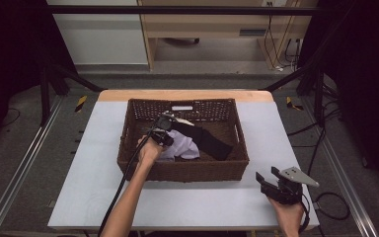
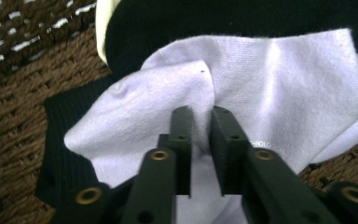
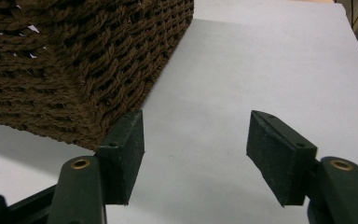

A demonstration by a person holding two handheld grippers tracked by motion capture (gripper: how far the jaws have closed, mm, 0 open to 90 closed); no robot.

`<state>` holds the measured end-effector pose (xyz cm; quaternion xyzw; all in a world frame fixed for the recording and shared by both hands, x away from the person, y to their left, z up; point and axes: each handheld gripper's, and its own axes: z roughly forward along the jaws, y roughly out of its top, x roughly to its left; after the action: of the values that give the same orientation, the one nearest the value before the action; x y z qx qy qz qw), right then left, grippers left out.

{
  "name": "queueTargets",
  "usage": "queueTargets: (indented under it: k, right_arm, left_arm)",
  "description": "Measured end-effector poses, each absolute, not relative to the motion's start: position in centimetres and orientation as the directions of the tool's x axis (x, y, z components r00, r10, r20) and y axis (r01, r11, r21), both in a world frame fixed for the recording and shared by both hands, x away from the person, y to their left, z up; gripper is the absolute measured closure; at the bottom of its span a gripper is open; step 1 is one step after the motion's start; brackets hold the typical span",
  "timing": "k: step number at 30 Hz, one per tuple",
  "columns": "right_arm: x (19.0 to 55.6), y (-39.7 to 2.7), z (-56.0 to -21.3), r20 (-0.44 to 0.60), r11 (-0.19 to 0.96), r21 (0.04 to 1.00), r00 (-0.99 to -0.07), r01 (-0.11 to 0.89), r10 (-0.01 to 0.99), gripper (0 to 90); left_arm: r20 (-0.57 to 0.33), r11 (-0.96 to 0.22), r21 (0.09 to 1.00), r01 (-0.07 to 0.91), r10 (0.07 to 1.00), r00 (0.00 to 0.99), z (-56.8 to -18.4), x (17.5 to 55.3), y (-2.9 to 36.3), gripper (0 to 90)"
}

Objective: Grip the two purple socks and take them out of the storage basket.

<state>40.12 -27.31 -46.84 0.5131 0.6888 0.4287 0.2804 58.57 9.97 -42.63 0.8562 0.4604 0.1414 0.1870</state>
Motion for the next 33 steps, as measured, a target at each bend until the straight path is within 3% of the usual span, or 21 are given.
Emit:
queueTargets:
  k: [6,10,11,19,27,33]
  right_arm:
    - [40.1,-27.4,-46.8,0.054,0.106,0.878,-0.316,0.467,0.947,37.0]
    - [40.1,-27.4,-46.9,0.053,0.107,0.877,-0.317,0.468,0.947,37.0]
    - [40.1,-27.4,-46.9,0.051,0.109,0.877,-0.316,0.467,0.947,37.0]
    - [40.1,-27.5,-46.8,0.053,0.104,0.878,-0.312,0.467,0.949,37.1]
    - [40.1,-27.6,-46.8,0.061,0.097,0.878,-0.309,0.469,0.949,37.9]
    - [40.1,-27.6,-46.8,0.061,0.095,0.877,-0.307,0.47,0.95,38.0]
  left_arm:
    - [0.018,-0.458,0.488,0.743,0.856,0.516,-42.3,58.5,10.5,86.3]
    - [-0.004,-0.397,0.588,0.704,0.87,0.494,-41.4,57.9,11.1,86.4]
    - [-0.002,-0.374,0.642,0.67,0.873,0.488,-40.9,57.6,11.5,86.4]
    - [-0.015,-0.31,0.775,0.551,0.862,0.507,-39.6,56.6,12.0,86.3]
    - [-0.087,-0.188,0.868,0.461,0.854,0.512,-37.9,56.0,12.7,86.8]
    - [-0.091,-0.155,0.906,0.393,0.838,0.538,-36.1,54.9,13.0,86.9]
